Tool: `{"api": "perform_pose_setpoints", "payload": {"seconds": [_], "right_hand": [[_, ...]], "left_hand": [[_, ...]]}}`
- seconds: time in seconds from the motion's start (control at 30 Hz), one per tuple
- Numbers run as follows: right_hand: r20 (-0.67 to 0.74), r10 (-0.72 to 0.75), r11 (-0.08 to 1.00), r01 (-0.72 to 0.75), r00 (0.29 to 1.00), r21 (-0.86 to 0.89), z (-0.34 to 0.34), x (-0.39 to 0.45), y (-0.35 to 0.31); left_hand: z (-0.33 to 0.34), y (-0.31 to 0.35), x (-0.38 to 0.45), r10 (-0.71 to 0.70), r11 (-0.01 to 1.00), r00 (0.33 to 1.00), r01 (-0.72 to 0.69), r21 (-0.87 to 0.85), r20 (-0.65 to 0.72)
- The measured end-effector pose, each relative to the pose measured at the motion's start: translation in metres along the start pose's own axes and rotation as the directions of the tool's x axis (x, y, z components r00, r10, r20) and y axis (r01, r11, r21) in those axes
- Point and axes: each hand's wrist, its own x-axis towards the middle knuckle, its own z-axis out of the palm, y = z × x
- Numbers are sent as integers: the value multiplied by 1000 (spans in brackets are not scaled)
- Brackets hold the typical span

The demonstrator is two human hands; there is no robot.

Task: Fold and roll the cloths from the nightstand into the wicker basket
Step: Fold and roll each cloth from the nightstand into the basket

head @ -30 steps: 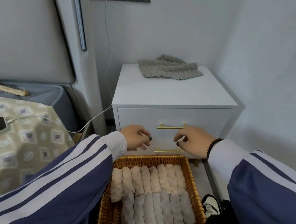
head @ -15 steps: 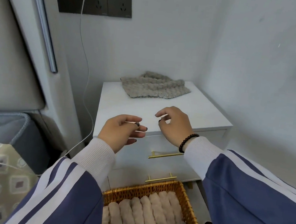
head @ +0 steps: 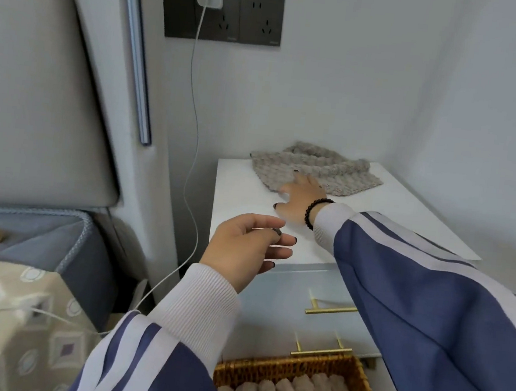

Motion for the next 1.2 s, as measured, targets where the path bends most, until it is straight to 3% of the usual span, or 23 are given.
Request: {"api": "perform_pose_setpoints", "payload": {"seconds": [0.13,0.3,0.43,0.63,0.8,0.93,1.1,1.2], "right_hand": [[114,42,990,-26,993,-138,6,7,1],[24,-41,994,43,999,-101,12,-31,11],[-42,-111,982,116,993,148,7,-81,27],[-319,45,839,137,947,526,-15,-150,35],[-385,151,794,120,910,596,-29,-194,43],[-406,167,809,111,898,578,-39,-209,52],[-326,57,905,89,944,417,-43,-211,61],[-298,12,933,97,955,348,-48,-205,77]], "left_hand": [[-6,2,0,5,1000,1000,-5,-7,-6],[-13,3,1,19,1000,1000,-19,-9,-19],[-11,0,-1,18,1000,999,-17,24,-27],[-4,-13,1,74,976,995,-59,207,-66],[11,-28,5,265,803,964,-239,546,33],[29,-36,9,333,651,942,-259,713,38],[43,-40,11,230,473,959,-259,842,166],[42,-41,14,224,468,962,-247,849,156]]}}
